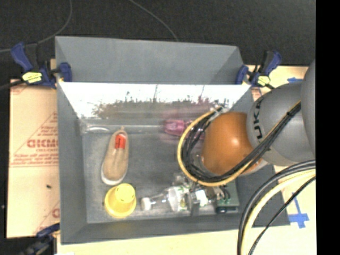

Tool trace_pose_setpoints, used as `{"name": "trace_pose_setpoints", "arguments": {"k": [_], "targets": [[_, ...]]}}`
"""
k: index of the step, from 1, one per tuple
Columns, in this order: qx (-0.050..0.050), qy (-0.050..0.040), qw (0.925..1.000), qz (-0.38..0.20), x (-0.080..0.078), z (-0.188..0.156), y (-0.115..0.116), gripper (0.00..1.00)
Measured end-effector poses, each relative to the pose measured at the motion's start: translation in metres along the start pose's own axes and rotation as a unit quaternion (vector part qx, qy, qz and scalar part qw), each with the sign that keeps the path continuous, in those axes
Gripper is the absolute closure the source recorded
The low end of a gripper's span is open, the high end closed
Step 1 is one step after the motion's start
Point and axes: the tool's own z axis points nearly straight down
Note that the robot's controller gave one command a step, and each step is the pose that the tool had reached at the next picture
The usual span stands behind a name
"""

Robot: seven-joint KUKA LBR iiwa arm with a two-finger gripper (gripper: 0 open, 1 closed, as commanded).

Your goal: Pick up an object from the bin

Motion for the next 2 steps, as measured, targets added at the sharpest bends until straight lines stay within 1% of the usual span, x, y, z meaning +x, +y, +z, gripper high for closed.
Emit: {"name": "trace_pose_setpoints", "arguments": {"k": [2], "targets": [[0.0,0.0,1.0,0.001,0.0,0.0001,0.0,1.0]]}}
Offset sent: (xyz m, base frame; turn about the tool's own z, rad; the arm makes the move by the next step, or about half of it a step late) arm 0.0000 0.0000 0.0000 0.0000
